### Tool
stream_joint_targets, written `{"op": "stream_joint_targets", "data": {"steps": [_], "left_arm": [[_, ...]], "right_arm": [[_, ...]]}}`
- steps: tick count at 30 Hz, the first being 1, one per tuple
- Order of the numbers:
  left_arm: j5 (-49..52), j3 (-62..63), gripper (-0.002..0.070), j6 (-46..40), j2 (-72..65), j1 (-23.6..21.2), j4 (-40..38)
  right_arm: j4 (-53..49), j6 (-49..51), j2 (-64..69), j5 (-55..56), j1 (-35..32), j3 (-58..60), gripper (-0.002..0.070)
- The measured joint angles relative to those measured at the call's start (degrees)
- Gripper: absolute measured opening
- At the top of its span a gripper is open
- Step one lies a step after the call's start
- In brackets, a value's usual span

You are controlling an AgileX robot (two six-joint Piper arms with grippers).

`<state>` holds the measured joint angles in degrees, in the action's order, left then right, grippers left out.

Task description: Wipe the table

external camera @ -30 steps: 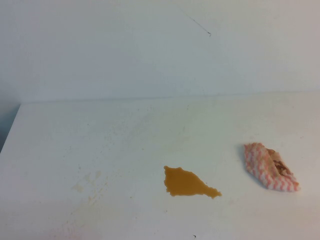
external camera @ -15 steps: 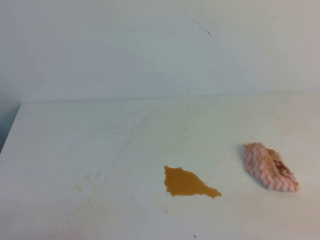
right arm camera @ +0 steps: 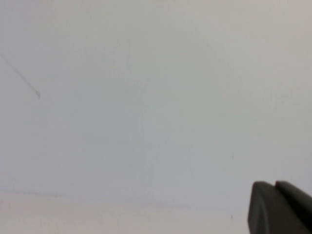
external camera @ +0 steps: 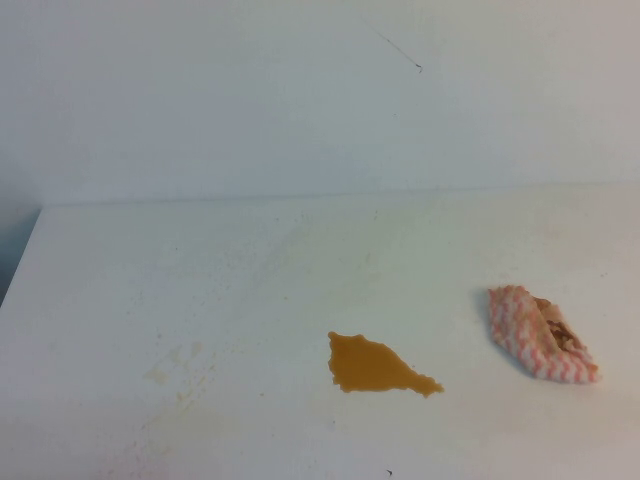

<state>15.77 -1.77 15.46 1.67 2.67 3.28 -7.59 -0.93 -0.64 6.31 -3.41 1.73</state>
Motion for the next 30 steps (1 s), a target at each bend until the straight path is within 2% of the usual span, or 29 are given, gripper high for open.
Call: {"op": "stream_joint_targets", "data": {"steps": [15, 18, 22, 26, 30], "left_arm": [[0.0, 0.0, 0.0, 0.0, 0.0, 0.0, 0.0], [0.0, 0.0, 0.0, 0.0, 0.0, 0.0, 0.0], [0.0, 0.0, 0.0, 0.0, 0.0, 0.0, 0.0], [0.0, 0.0, 0.0, 0.0, 0.0, 0.0, 0.0], [0.0, 0.0, 0.0, 0.0, 0.0, 0.0, 0.0]], "right_arm": [[-0.1, 2.54, 0.0, 29.42, 0.0, 0.0, -0.0002], [-0.22, 2.68, 0.0, 31.2, 0.0, -1.47, -0.0002], [-0.33, 3.52, 0.0, 24.5, 0.0, -9.17, -0.0002], [-0.22, 7.4, 1.04, 12.18, 0.0, -19.82, -0.0002], [0.11, 10.46, 7.71, -1.38, 0.0, -30.3, -0.0002]]}}
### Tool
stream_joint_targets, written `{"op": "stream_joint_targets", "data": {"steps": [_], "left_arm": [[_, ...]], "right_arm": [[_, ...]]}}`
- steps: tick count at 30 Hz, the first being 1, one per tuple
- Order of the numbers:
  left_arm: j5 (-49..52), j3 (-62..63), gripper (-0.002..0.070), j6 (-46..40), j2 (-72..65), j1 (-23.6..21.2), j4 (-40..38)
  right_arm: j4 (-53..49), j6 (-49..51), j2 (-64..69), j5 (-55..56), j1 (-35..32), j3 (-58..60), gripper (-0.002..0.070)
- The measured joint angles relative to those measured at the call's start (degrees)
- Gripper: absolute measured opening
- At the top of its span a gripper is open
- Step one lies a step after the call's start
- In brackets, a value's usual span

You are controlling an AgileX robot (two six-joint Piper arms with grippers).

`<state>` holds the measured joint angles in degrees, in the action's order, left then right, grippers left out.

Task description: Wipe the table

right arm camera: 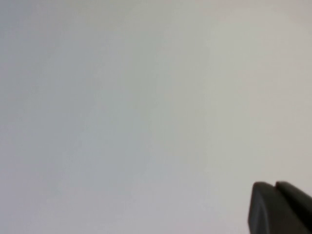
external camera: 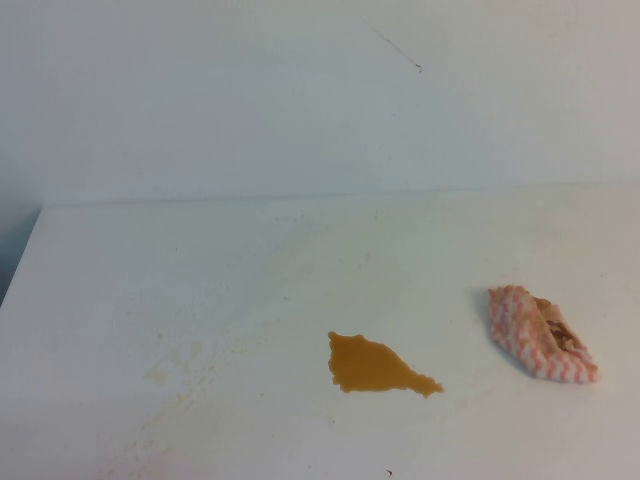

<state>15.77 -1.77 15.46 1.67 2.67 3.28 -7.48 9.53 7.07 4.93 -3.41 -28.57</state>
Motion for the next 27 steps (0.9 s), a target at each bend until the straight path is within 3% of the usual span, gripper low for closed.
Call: {"op": "stream_joint_targets", "data": {"steps": [14, 19, 27], "left_arm": [[0.0, 0.0, 0.0, 0.0, 0.0, 0.0, 0.0], [0.0, 0.0, 0.0, 0.0, 0.0, 0.0, 0.0], [0.0, 0.0, 0.0, 0.0, 0.0, 0.0, 0.0]], "right_arm": [[0.71, -1.78, 39.35, -34.12, 8.14, -25.22, -0.0002], [2.68, -10.35, 47.97, -33.99, 9.55, -26.51, -0.0002], [10.25, -12.17, 57.85, -34.86, 9.55, -26.66, -0.0002]]}}
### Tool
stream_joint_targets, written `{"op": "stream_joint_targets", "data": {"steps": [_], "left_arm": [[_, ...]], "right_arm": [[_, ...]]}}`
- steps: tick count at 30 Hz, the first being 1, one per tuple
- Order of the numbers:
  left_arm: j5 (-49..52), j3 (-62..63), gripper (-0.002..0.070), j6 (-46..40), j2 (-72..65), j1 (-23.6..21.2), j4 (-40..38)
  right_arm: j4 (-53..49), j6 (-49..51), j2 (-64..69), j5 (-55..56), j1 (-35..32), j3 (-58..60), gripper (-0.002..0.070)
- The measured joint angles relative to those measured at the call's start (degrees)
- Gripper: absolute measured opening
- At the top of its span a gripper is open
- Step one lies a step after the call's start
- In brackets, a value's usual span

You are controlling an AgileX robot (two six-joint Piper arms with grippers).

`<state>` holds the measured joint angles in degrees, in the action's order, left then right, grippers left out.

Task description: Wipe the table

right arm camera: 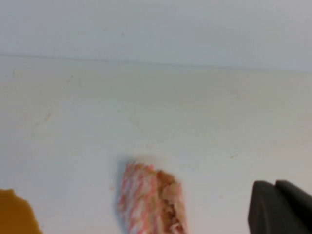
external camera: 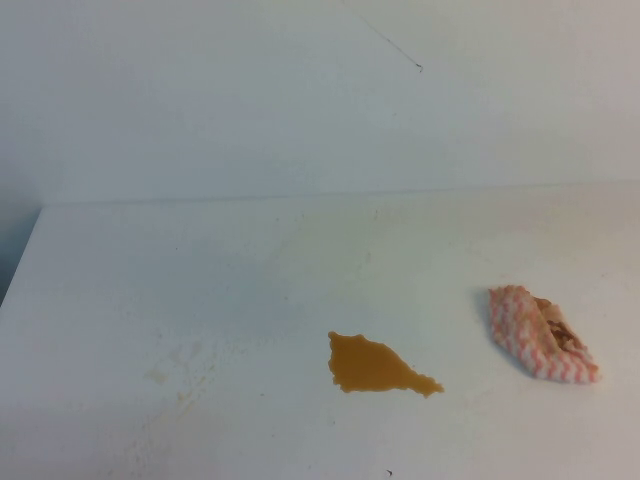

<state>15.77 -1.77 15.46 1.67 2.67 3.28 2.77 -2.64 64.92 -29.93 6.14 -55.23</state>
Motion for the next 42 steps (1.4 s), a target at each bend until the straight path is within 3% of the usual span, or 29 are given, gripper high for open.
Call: {"op": "stream_joint_targets", "data": {"steps": [6, 12, 20, 24, 28, 32, 38, 42], "left_arm": [[0.0, 0.0, 0.0, 0.0, 0.0, 0.0, 0.0], [0.0, 0.0, 0.0, 0.0, 0.0, 0.0, 0.0], [0.0, 0.0, 0.0, 0.0, 0.0, 0.0, 0.0], [0.0, 0.0, 0.0, 0.0, 0.0, 0.0, 0.0], [0.0, 0.0, 0.0, 0.0, 0.0, 0.0, 0.0], [0.0, 0.0, 0.0, 0.0, 0.0, 0.0, 0.0], [0.0, 0.0, 0.0, 0.0, 0.0, 0.0, 0.0], [0.0, 0.0, 0.0, 0.0, 0.0, 0.0, 0.0]], "right_arm": [[7.75, -1.54, 6.86, -2.23, 0.0, 0.0, -0.0002], [13.77, -9.95, 15.07, -3.34, 0.79, 0.0, -0.0002], [17.51, -19.31, 25.95, -3.2, 6.05, 0.0, 0.001], [17.51, -20.2, 30.37, -0.94, 8.53, 0.0, 0.0118], [17.51, -21.0, 34.62, 1.17, 9.35, -0.22, 0.0282], [16.88, -21.11, 38.3, 3.51, 9.35, -0.85, 0.0337], [15.84, -21.22, 42.66, 4.29, 9.48, -2.71, 0.0338], [15.16, -21.22, 44.03, 2.57, 9.48, -4.92, 0.0238]]}}
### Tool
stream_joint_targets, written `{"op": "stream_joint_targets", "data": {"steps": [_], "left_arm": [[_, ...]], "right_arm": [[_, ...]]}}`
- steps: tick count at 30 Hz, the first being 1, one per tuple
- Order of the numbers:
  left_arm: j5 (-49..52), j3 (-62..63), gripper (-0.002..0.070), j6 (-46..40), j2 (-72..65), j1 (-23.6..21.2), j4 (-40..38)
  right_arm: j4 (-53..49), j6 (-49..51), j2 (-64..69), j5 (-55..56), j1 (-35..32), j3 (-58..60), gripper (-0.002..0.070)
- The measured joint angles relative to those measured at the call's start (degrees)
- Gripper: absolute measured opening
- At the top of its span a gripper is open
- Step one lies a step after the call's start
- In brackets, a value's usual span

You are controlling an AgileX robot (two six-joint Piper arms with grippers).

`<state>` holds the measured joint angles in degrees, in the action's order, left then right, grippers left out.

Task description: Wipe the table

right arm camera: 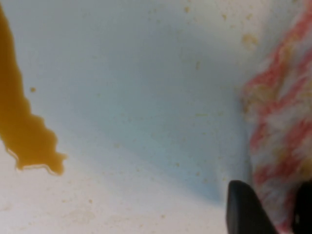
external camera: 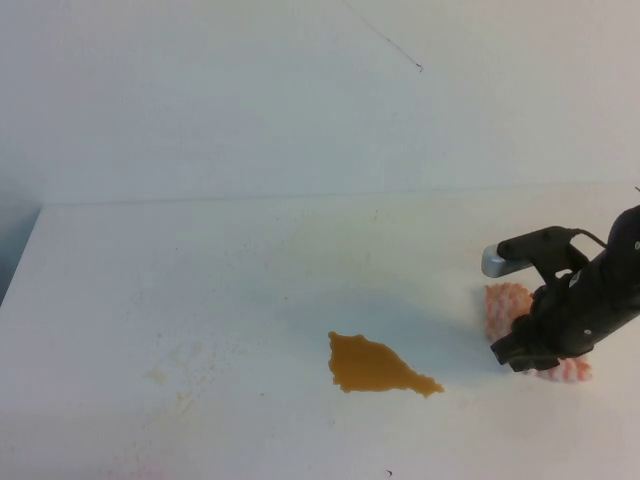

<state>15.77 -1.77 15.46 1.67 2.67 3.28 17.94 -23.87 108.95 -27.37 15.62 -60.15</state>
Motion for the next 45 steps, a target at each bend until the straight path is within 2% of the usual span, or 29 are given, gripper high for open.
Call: {"op": "stream_joint_targets", "data": {"steps": [3, 5, 8, 14, 30, 36, 45], "left_arm": [[0.0, 0.0, 0.0, 0.0, 0.0, 0.0, 0.0], [0.0, 0.0, 0.0, 0.0, 0.0, 0.0, 0.0], [0.0, 0.0, 0.0, 0.0, 0.0, 0.0, 0.0], [0.0, 0.0, 0.0, 0.0, 0.0, 0.0, 0.0], [0.0, 0.0, 0.0, 0.0, 0.0, 0.0, 0.0], [0.0, 0.0, 0.0, 0.0, 0.0, 0.0, 0.0], [0.0, 0.0, 0.0, 0.0, 0.0, 0.0, 0.0]], "right_arm": [[-1.48, -0.07, 0.75, -1.43, 0.0, -1.46, 0.0094], [-2.12, -0.07, 1.0, -2.66, 0.0, -2.28, 0.0045], [-2.55, -0.07, 1.33, -5.1, 0.0, -3.93, 0.0018], [-0.15, -2.71, 1.84, -10.45, 0.5, -7.93, 0.0008], [21.65, -14.54, 1.84, -11.88, 7.51, -9.08, 0.0008], [24.0, -15.27, 2.64, -8.18, 11.45, -9.18, 0.0008], [26.89, -15.65, 8.63, -7.42, 11.84, -9.39, 0.0007]]}}
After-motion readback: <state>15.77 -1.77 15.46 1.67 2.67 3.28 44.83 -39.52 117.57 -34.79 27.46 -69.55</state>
